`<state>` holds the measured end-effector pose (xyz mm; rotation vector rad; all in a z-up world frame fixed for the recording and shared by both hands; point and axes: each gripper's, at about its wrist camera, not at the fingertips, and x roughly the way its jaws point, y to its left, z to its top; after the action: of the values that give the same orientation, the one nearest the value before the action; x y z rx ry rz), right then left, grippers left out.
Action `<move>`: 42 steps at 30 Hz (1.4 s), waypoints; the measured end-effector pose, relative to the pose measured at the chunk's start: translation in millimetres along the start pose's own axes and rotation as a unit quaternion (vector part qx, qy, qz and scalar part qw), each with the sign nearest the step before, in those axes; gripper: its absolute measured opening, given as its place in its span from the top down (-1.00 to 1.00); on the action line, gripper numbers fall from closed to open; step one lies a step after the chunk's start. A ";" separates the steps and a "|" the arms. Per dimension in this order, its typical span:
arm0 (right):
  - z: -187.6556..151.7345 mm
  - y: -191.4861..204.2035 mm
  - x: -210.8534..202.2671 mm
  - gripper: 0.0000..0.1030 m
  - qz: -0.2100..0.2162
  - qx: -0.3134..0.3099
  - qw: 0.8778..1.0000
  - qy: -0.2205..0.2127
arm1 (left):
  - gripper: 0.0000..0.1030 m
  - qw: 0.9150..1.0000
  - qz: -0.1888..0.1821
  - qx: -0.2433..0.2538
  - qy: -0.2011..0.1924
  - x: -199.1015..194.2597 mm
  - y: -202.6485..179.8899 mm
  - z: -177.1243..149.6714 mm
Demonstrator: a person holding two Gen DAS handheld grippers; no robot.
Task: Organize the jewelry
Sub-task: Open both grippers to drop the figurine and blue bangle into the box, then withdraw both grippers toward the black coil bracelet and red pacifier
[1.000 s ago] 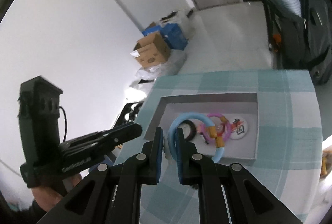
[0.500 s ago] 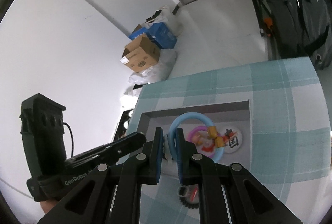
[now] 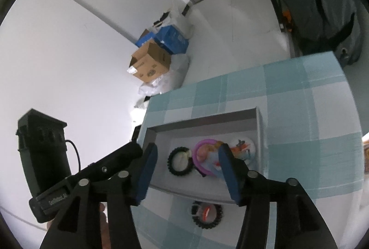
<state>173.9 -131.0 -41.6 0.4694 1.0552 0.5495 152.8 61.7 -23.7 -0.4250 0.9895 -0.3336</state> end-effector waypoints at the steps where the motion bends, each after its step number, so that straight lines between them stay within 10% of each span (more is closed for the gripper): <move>1: -0.2 -0.7 -4.3 -0.20 -0.001 0.000 1.000 -0.005 | -0.37 1.000 -0.001 0.003 0.000 -2.8 0.3 -1.4; 14: -15.8 -8.7 -38.1 -0.34 -0.022 -0.024 0.999 -0.028 | -0.37 0.996 -0.001 0.086 -0.003 -22.6 -20.8 -40.3; 26: -36.6 -14.5 -48.2 -0.48 -0.038 -0.042 0.998 -0.024 | -0.36 0.980 0.045 0.180 0.072 15.1 -41.0 -84.1; 42: -46.7 -38.5 -46.2 -0.60 -0.048 -0.031 0.998 0.003 | 0.13 0.978 0.096 0.153 0.108 49.1 -32.7 -81.6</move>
<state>121.5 -185.1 -53.1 0.3604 1.0577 0.4975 105.4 -4.8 -82.6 -0.0125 1.1594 -0.3558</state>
